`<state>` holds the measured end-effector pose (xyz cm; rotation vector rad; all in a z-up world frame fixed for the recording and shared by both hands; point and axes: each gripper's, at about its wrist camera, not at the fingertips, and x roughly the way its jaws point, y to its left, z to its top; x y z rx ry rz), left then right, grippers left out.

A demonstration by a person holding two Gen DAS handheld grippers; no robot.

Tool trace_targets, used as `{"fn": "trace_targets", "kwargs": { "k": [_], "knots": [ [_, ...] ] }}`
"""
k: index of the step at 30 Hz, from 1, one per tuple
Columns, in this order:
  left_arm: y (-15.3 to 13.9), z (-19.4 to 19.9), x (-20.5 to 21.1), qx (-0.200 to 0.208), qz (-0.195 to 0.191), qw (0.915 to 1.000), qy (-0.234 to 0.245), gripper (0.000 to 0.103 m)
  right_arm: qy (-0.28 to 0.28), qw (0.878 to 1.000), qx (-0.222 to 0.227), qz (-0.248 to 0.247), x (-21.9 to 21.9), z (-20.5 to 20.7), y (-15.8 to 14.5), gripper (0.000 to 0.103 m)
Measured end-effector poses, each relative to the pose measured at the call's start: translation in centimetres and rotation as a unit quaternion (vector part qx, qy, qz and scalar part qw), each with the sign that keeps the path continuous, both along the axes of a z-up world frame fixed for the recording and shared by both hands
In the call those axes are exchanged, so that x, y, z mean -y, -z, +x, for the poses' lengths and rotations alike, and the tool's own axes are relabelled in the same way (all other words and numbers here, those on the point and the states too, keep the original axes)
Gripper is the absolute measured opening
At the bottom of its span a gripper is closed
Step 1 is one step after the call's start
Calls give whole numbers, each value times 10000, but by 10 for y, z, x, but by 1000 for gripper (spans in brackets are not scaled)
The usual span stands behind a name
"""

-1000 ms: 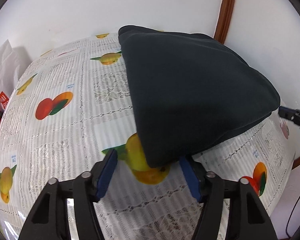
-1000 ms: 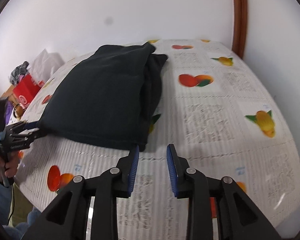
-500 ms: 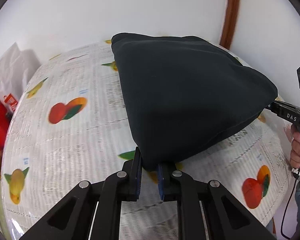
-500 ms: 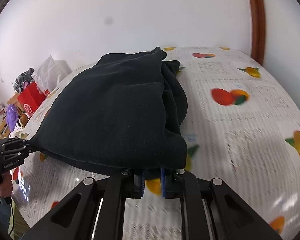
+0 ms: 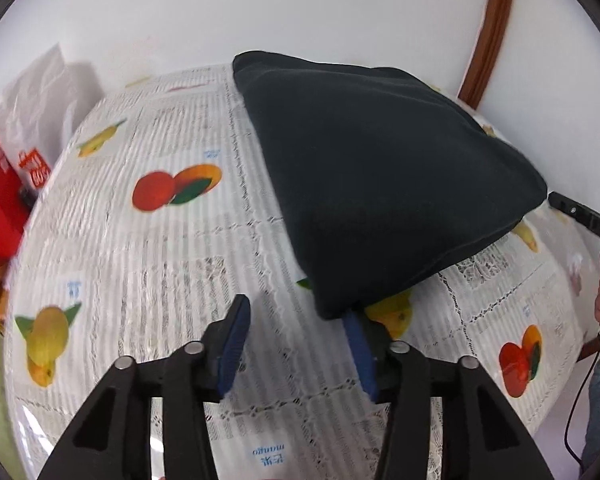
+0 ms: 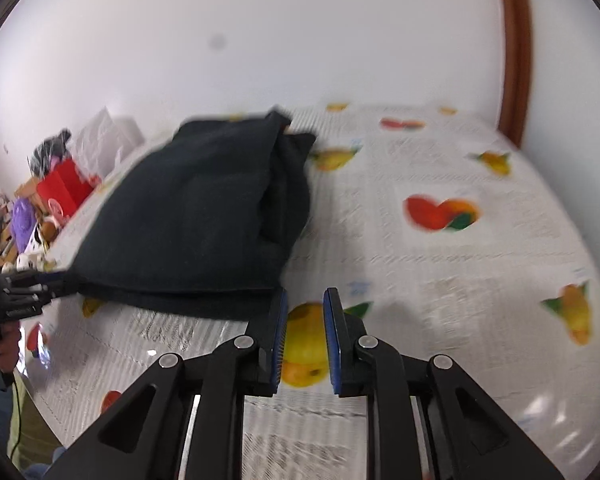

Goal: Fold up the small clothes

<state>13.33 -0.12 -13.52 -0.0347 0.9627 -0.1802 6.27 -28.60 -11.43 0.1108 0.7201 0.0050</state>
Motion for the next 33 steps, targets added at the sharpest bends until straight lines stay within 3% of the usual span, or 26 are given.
{"fn": "trace_targets", "kwargs": {
  "k": [2, 6, 14, 15, 16, 17, 21, 23, 28, 33],
  "knots": [
    [4, 1, -7, -45, -135, 9999, -72, 48, -45, 9999, 104, 40, 0, 5, -13, 27],
    [2, -4, -16, -33, -197, 9997, -152, 54, -125, 9998, 129, 20, -16, 36, -24, 28],
    [-13, -20, -36, 198, 2, 9988, -442, 54, 83, 9985, -360, 412, -32, 103, 6, 28],
    [-15, -19, -37, 206, -21, 9987, -469, 54, 169, 9978, -420, 482, -31, 108, 11, 27],
    [-16, -16, -37, 227, -27, 9985, -494, 54, 239, 9973, -416, 552, -31, 112, 15, 14],
    [-17, -13, -36, 243, 6, 9984, -516, 54, 231, 9976, -342, 552, -31, 111, 15, 4],
    [-16, -1, -29, 291, 32, 9983, -499, 54, 294, 9967, 411, 635, -29, 88, 2, 4],
    [-15, 6, -23, 262, -60, 9987, -443, 54, 327, 9954, 376, 818, -25, 85, 3, 4],
    [-16, 18, -9, 287, 34, 9987, -420, 54, 449, 9975, 216, 509, -26, 70, 2, 8],
    [-20, 27, 1, 251, -290, 9983, -437, 55, 529, 9980, 61, 338, -25, 48, 9, 8]
  ]
}}
